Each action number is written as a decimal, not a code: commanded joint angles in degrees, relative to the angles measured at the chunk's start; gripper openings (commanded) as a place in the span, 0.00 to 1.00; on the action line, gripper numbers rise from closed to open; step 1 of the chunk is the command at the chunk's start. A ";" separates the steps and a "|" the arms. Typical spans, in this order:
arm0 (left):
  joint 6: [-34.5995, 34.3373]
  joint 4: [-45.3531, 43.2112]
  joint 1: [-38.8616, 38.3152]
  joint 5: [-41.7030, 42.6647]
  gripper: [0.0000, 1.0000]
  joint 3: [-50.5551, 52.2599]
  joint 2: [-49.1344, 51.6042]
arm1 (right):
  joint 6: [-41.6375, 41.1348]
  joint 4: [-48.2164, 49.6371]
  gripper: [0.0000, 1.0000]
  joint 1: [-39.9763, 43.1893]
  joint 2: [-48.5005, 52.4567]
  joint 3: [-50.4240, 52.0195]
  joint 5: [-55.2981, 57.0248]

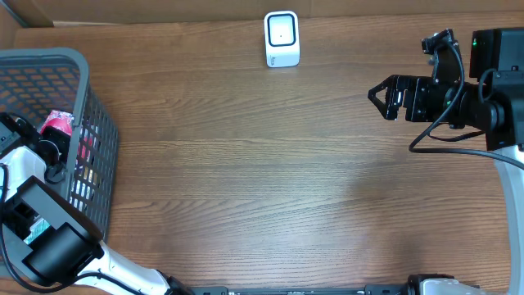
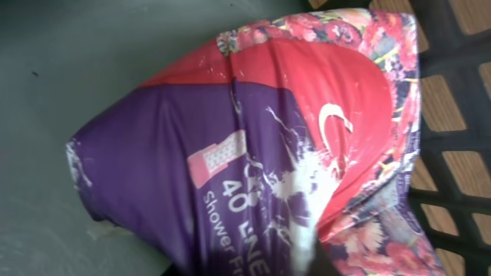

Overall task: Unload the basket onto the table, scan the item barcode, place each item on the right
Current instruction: 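Reach into the basket and grasp the red-purple shower pack with left gripper, then lift the pack out and place it on the table center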

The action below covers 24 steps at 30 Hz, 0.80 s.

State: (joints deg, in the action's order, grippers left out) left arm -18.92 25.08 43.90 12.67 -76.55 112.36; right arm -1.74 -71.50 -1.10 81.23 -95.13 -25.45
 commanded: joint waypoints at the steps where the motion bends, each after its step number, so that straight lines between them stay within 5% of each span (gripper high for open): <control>1: 0.48 2.84 -0.96 1.66 0.04 0.94 2.01 | 0.02 0.26 1.00 0.48 0.02 0.26 0.11; 24: 3.72 29.22 -3.50 12.66 0.04 -27.04 -27.34 | 0.04 0.48 1.00 0.48 0.02 0.26 0.11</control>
State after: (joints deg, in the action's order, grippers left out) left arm -18.20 52.82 42.76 20.18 -102.76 88.51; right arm -1.76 -71.46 -1.10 81.23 -95.11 -25.45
